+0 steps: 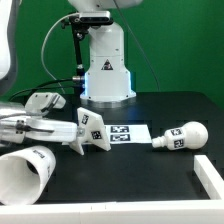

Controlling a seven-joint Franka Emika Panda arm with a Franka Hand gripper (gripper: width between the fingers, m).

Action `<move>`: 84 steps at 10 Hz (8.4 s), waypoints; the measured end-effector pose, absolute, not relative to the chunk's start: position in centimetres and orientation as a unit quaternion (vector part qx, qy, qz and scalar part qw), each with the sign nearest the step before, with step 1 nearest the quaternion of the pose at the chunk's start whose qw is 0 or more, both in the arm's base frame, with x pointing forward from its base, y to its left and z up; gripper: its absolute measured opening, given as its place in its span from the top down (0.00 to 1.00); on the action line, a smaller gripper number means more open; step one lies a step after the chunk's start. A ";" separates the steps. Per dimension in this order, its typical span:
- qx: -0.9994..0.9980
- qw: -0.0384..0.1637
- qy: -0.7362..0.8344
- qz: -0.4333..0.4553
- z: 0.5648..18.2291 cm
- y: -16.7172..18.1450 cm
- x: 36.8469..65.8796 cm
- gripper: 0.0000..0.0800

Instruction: Assemble lamp

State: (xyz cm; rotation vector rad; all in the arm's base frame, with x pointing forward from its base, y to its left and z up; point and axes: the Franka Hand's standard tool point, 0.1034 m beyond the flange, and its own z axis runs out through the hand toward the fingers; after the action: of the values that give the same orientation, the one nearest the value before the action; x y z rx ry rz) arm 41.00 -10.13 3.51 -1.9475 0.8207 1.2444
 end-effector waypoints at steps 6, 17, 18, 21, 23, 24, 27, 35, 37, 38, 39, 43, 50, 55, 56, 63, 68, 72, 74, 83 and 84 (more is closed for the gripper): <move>-0.726 0.327 0.342 0.500 2.3 -9.6 40.3 0.13; -0.739 0.324 0.320 0.496 2.8 -8.2 40.8 0.34; -0.744 0.326 0.309 0.495 4.8 -7.7 41.5 0.34; -0.766 0.325 0.295 0.470 8.3 -7.1 43.5 0.34; -0.796 0.306 0.309 0.421 7.7 -7.2 44.1 0.34; -0.820 0.285 0.314 0.384 7.9 -7.2 44.8 0.34; -0.899 0.231 0.270 0.255 13.3 -4.0 51.3 0.34; -0.965 0.125 0.232 -0.008 14.1 -2.6 56.5 0.34; -0.979 0.088 0.176 -0.049 13.8 -0.7 57.8 0.34; -0.979 0.072 0.168 -0.095 13.7 -0.3 58.8 0.34; -0.975 0.064 0.164 -0.133 13.3 0.4 58.7 0.34; -0.976 0.059 0.158 -0.139 12.9 0.5 58.3 0.34; -0.989 0.010 0.001 -0.149 10.7 6.9 58.3 0.34; -0.985 -0.002 -0.049 -0.164 8.8 6.8 59.4 0.34; -0.980 0.000 -0.052 -0.193 9.0 7.1 60.3 0.34; -0.978 0.003 -0.034 -0.207 6.0 8.9 60.5 0.34; -0.971 0.005 -0.007 -0.238 4.8 8.9 61.9 0.34; -0.963 0.002 -0.014 -0.269 4.9 9.0 62.2 0.34; -0.963 0.001 -0.017 -0.269 4.8 8.9 62.2 0.14; -0.975 0.019 -0.013 -0.223 10.7 9.4 61.3 0.13; -0.975 0.017 -0.013 -0.222 10.6 9.2 61.3 0.13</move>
Offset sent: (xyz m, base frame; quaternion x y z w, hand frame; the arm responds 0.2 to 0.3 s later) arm 0.0000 0.0000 0.0000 0.0000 0.0000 0.0000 1.0000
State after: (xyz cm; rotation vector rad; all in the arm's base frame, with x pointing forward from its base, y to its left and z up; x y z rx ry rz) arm 61.30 9.20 10.63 -3.0285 -0.0417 -0.6910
